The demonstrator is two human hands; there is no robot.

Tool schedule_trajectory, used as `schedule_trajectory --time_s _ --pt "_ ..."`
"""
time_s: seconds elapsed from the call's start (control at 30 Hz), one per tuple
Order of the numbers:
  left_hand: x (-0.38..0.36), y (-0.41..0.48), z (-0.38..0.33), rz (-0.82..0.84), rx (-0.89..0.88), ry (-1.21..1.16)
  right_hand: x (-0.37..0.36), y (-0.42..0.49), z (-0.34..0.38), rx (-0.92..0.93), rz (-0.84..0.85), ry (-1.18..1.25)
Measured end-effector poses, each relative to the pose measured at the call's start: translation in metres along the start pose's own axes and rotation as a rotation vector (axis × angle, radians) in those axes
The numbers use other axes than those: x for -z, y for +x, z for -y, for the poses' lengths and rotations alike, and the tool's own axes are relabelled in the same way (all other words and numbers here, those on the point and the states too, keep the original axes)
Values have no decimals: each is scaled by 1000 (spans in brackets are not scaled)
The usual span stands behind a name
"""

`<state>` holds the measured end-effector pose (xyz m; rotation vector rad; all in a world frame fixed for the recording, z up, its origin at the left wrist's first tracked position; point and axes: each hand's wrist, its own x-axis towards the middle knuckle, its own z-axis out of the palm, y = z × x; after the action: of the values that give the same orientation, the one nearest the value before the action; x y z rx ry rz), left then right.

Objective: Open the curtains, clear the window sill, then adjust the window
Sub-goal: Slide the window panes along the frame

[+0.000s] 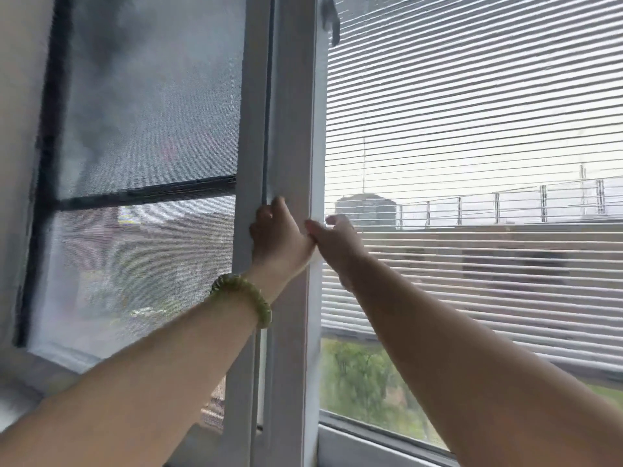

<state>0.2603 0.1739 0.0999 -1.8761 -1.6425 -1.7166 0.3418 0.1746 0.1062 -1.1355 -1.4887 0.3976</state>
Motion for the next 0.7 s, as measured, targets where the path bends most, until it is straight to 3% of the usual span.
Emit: schedule_trajectory --time_s 0.27,0.47,0.53,0.7 --pt "10 2 15 -9 30 -251 -10 5 12 -64 -22 -128" --pt "-7 -10 10 -92 14 -71 -7 5 9 -56 -34 -104" --pt "-10 -12 8 -124 58 -87 -7 4 8 -44 -28 -116" --pt "-7 -3 -1 -138 281 -387 -2 1 9 -29 -38 -183"
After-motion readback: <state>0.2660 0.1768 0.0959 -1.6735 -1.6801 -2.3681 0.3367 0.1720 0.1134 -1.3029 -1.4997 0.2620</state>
